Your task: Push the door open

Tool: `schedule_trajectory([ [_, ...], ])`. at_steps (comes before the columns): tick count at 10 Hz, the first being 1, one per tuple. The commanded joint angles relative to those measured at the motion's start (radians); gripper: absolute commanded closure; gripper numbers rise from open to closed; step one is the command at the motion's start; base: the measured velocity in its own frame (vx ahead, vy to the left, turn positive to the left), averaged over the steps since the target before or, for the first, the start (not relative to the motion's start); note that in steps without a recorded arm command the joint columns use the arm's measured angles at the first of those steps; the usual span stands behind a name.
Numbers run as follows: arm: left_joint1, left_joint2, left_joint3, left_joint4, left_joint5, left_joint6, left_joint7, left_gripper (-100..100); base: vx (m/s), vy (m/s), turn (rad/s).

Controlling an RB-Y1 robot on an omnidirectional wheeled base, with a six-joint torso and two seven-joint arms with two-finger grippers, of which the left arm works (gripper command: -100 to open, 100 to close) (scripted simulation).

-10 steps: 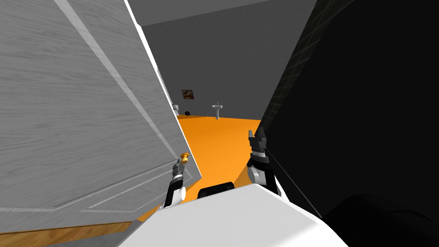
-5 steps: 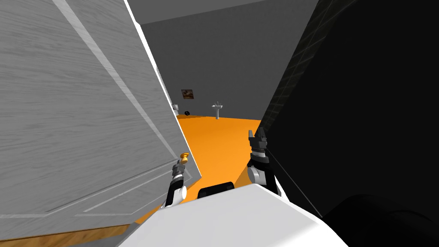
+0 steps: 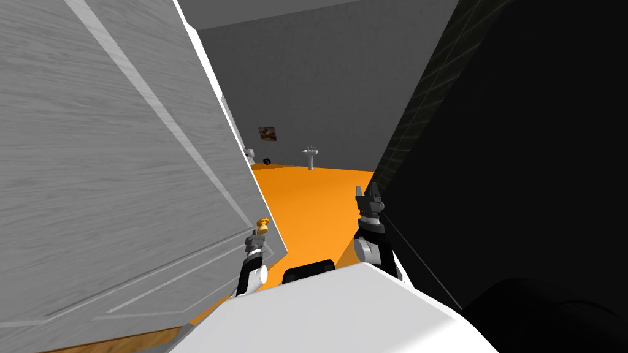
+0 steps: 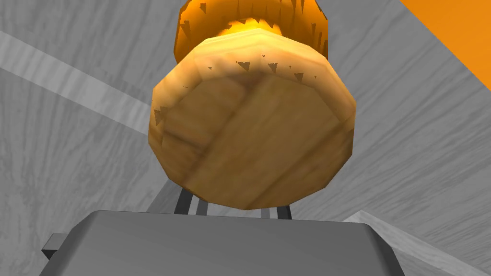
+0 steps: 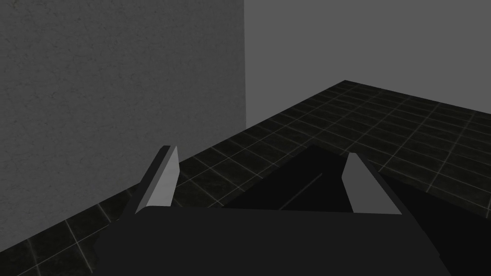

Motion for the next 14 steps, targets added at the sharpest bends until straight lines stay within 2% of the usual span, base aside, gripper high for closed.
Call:
schedule_trajectory([
  [1, -0.026, -0.001, -0.005, 0.004, 0.018, -0.024, 0.05, 100, 0.036, 0.008, -0.019],
  [4, -0.026, -0.001, -0.005, 0.009, 0.018, -0.024, 0.051, 100, 0.014, 0.001, -0.005],
  [6, -0.028, -0.006, -0.01, 0.002, 0.057, -0.024, 0.115, 100, 0.034, 0.009, -0.009],
  [7, -0.028, -0.006, -0.01, 0.002, 0.057, -0.024, 0.133, 100, 0.047, 0.009, -0.006],
  [9, -0.028, -0.006, -0.01, 0.018, 0.057, -0.024, 0.133, 100, 0.023, 0.003, -0.013],
  [10, -0.028, -0.006, -0.01, 0.002, 0.057, -0.024, 0.133, 100, 0.0, 0.0, 0.0],
  [12, -0.028, -0.006, -0.01, 0.002, 0.057, -0.024, 0.133, 100, -0.007, 0.0, 0.004],
  [13, -0.029, -0.009, -0.012, 0.002, 0.076, -0.023, 0.174, 100, 0.024, 0.01, -0.006],
  [14, -0.029, -0.009, -0.012, 0.002, 0.076, -0.023, 0.174, 100, 0.032, 0.008, -0.004],
])
